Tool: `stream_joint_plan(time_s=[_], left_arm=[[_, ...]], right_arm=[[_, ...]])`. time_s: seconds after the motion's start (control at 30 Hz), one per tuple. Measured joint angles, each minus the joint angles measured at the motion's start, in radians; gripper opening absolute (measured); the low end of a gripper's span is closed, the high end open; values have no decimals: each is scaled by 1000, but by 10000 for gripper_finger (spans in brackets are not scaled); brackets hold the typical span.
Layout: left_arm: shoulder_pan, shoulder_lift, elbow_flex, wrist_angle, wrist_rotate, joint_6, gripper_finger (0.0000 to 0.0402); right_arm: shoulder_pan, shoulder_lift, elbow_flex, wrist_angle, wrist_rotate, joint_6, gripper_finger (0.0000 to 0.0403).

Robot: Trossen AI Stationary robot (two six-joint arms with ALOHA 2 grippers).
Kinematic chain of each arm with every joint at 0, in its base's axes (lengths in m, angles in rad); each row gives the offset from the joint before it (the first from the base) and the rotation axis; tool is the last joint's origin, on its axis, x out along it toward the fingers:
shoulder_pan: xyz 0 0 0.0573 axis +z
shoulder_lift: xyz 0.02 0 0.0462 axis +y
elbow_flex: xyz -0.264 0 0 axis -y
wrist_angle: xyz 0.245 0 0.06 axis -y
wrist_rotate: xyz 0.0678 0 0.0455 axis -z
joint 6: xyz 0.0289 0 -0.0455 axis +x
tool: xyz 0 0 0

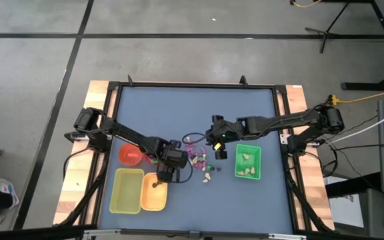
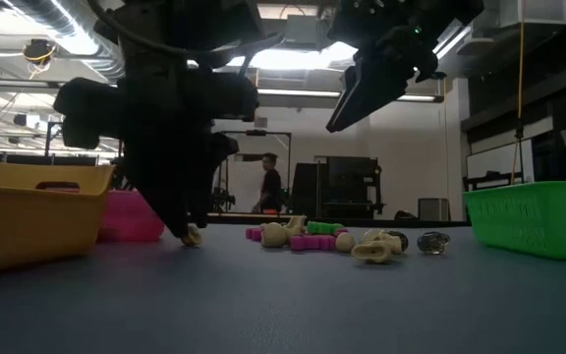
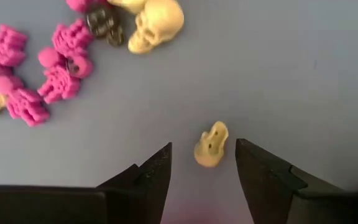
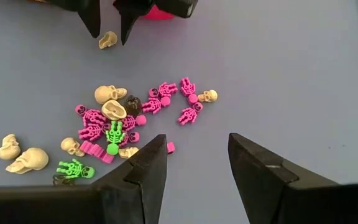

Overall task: Sort Halloween decoration
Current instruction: Put the white skull toy into the orange bowl

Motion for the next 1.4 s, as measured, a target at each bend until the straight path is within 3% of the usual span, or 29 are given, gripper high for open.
stream_joint_plan(time_s=[0.53,1.1,1.4], left_arm=[[0,25,0,15,-4,-3,131],[0,25,0,11,-2,-4,58],[0,25,0,12,-4,-4,49]], right_arm=[[0,0,0,0,0,0,170],[0,0,0,1,0,0,170],[0,0,0,4,0,0,170]])
